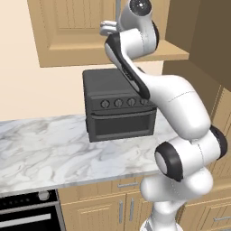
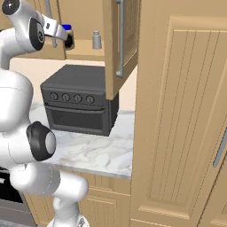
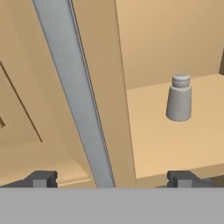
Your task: Move the mayonnaise and shaker from the cabinet to the dining counter.
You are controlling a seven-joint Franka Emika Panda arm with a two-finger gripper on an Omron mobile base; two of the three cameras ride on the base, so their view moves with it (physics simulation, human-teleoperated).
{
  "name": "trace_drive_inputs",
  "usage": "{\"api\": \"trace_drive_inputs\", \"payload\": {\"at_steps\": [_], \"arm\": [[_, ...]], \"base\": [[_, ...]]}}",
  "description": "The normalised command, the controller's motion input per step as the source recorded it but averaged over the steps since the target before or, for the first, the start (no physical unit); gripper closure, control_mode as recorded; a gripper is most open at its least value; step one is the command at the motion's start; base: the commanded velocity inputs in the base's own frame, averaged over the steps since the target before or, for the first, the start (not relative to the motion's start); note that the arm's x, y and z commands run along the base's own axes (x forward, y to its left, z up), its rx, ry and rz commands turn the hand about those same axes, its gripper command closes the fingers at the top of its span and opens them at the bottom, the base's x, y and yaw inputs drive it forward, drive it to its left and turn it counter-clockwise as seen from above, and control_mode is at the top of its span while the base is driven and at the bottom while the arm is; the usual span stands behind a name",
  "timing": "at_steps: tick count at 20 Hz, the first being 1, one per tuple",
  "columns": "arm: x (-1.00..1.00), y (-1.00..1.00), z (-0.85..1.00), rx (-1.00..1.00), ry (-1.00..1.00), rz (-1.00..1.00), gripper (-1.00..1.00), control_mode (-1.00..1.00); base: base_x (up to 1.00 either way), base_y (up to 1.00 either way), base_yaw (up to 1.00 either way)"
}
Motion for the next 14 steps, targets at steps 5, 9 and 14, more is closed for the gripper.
{"api": "trace_drive_inputs", "payload": {"at_steps": [5, 9, 14], "arm": [[0.43, 0.02, 0.0, 0.0, 0.0, 0.03, -1.0, -1.0], [0.41, 0.03, 0.0, 0.0, 0.0, 0.03, -1.0, -1.0], [0.38, 0.14, -0.01, 0.0, 0.0, 0.0, 1.0, -1.0]], "base": [[0.0, 0.0, 0.0], [0.0, 0.0, 0.0], [0.0, 0.0, 0.0]]}}
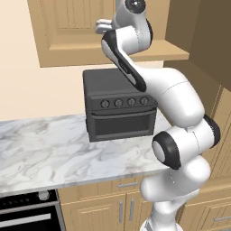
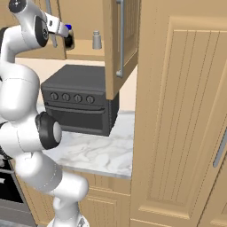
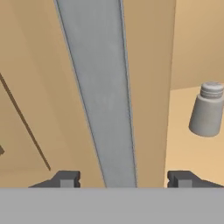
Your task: Move the mayonnaise and shaker from the cabinet to the dining counter.
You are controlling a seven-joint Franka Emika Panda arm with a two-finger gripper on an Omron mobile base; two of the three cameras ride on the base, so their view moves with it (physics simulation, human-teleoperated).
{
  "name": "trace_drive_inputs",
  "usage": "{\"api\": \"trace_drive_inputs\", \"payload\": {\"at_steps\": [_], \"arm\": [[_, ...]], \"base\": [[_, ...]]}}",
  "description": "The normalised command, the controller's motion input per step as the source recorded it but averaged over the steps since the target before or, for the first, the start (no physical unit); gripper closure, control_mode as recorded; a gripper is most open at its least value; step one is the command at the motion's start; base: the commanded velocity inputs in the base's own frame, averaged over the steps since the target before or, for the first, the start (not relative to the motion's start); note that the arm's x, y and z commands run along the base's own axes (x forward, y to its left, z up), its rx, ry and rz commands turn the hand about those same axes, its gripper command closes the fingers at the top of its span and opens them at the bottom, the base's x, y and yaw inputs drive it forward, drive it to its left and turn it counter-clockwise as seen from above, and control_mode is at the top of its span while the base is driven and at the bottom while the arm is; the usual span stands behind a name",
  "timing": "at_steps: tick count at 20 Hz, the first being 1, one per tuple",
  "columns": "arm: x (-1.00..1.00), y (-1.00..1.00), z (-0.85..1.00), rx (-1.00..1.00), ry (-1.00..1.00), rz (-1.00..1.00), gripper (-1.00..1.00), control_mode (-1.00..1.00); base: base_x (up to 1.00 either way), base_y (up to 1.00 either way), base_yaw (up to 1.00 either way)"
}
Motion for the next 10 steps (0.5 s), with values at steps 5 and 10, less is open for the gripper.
{"api": "trace_drive_inputs", "payload": {"at_steps": [5, 10], "arm": [[0.21, 0.01, -0.07, 0.0, 0.0, 0.0, 1.0, -1.0], [-0.01, 0.02, -0.06, 0.0, -0.02, 0.0, 1.0, -1.0]], "base": [[0.0, 0.0, 0.0], [0.0, 0.0, 0.0]]}}
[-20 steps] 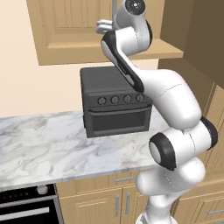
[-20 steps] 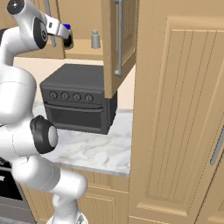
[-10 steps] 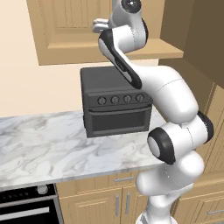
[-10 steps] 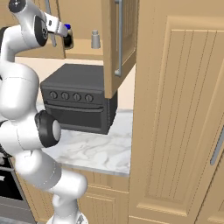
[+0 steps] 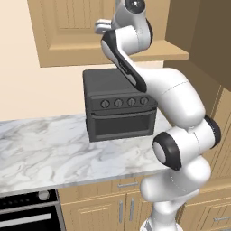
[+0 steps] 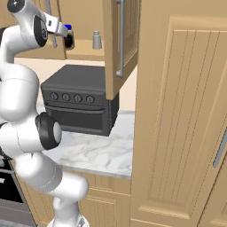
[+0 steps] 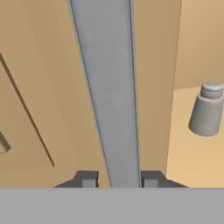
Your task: Move the mayonnaise and shaker from the cabinet to the dining counter.
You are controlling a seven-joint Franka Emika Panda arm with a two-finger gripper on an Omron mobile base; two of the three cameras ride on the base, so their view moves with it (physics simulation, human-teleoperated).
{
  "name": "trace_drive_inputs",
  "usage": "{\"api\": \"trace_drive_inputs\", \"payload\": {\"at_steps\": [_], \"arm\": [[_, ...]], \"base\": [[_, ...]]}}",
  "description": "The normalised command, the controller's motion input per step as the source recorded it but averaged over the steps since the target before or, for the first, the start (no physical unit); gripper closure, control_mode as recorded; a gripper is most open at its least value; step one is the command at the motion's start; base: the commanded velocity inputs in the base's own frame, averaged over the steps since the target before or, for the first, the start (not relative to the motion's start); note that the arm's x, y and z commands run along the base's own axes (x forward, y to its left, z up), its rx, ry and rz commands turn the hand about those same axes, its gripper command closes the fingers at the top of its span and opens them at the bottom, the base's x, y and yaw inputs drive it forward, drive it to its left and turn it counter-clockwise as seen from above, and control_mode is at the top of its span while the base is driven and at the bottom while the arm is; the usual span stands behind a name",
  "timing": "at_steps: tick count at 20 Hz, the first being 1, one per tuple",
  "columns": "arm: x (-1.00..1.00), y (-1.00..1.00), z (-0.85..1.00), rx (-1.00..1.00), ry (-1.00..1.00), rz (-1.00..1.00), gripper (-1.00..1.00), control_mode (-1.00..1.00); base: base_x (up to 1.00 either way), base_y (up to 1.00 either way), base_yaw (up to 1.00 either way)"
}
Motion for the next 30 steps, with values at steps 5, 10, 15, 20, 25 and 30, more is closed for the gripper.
{"api": "trace_drive_inputs", "payload": {"at_steps": [5, 10, 15, 20, 25, 30], "arm": [[-0.27, 0.2, -0.02, 0.0, -0.09, 0.03, 1.0, -1.0], [-0.6, 0.37, 0.0, 0.0, -0.05, 0.07, 1.0, -1.0], [-0.65, 0.45, 0.04, 0.0, 0.0, 0.04, 1.0, -1.0], [-0.67, 0.52, 0.03, 0.0, 0.0, 0.01, 1.0, -1.0], [-0.66, 0.59, 0.01, 0.0, 0.0, 0.0, 1.0, -1.0], [-0.64, 0.6, 0.02, 0.0, 0.0, 0.0, 1.0, -1.0]], "base": [[0.0, 0.0, 0.0], [0.0, 0.0, 0.0], [0.0, 0.0, 0.0], [0.0, 0.0, 0.0], [0.0, 0.0, 0.0], [0.0, 0.0, 0.0]]}}
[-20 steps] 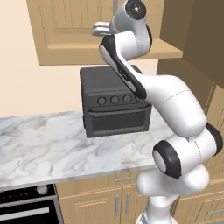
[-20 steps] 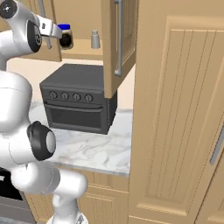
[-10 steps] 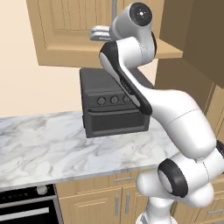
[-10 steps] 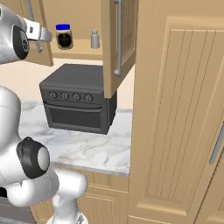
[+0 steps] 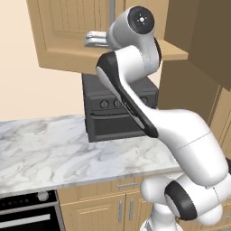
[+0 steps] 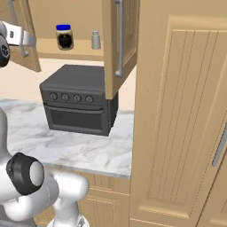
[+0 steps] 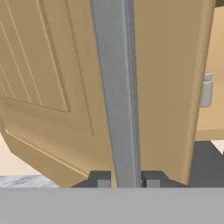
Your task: Move the mayonnaise and shaker from the cabinet to the dining counter.
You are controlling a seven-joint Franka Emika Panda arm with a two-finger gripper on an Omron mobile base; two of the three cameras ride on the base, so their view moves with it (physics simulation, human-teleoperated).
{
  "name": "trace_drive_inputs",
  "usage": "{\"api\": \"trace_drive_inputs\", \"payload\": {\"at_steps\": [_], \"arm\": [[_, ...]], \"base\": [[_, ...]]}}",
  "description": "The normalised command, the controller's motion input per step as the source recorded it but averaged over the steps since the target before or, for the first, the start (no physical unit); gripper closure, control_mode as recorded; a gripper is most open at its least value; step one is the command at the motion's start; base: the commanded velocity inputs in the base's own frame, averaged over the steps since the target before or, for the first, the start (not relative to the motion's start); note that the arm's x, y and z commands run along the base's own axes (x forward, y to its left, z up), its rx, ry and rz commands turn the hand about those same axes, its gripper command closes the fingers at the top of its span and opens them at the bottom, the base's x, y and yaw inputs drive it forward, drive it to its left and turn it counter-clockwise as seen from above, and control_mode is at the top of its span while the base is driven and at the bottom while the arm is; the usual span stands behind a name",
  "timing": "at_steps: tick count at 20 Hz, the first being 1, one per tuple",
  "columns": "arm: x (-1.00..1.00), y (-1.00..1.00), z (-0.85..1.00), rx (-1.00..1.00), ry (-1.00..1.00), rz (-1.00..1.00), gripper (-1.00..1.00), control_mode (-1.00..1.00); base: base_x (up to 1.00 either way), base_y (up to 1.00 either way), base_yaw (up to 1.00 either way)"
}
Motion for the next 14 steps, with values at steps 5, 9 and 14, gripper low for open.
{"api": "trace_drive_inputs", "payload": {"at_steps": [5, 9, 14], "arm": [[-0.61, 0.6, 0.0, 0.0, 0.0, 0.0, 1.0, -1.0], [-0.58, 0.61, 0.0, 0.01, 0.0, 0.0, 1.0, -1.0], [-0.41, 0.51, -0.02, 0.02, -0.01, 0.0, -1.0, -1.0]], "base": [[0.0, 0.0, 0.0], [0.0, 0.0, 0.0], [0.0, 0.0, 0.0]]}}
